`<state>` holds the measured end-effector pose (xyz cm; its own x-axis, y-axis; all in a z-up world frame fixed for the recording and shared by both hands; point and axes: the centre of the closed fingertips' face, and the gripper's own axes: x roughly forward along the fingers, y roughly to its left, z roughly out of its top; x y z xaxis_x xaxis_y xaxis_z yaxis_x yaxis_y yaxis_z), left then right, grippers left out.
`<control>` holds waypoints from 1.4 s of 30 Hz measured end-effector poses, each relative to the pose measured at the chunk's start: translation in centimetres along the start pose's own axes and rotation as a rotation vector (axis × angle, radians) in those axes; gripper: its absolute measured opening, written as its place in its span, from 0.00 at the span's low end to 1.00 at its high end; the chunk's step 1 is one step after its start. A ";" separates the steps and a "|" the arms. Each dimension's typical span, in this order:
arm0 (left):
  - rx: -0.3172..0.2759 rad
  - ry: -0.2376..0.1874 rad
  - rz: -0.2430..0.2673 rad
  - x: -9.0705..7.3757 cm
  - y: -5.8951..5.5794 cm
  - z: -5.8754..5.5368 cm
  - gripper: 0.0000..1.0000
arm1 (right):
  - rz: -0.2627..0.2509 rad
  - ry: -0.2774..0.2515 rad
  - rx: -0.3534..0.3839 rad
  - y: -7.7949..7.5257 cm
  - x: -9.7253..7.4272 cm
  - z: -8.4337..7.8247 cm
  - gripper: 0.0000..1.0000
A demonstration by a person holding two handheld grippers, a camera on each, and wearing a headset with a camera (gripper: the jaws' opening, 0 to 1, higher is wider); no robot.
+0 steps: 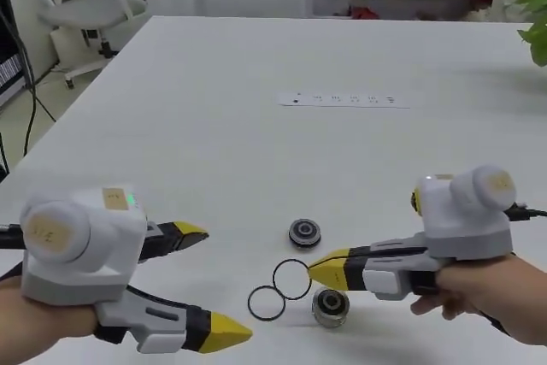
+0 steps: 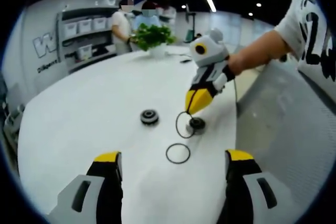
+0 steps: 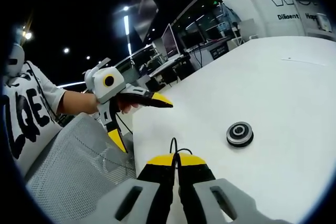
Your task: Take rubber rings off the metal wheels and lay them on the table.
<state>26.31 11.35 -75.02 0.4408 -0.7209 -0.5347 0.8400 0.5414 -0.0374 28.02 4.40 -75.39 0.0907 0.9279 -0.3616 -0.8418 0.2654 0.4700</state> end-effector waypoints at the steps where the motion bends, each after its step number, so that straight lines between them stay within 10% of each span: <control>1: -0.003 0.000 0.002 -0.1 0.0 -0.1 0.82 | 0.002 0.001 0.000 -0.1 0.1 0.0 0.00; 42: -0.021 0.008 0.029 -1.0 0.7 -1.2 0.82 | 0.030 0.126 -0.010 -0.1 3.5 -2.2 0.00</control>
<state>26.12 12.96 -75.53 0.4625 -0.7014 -0.5424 0.8198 0.5713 -0.0396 27.26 7.06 -78.51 -0.0017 0.8950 -0.4460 -0.8483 0.2349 0.4746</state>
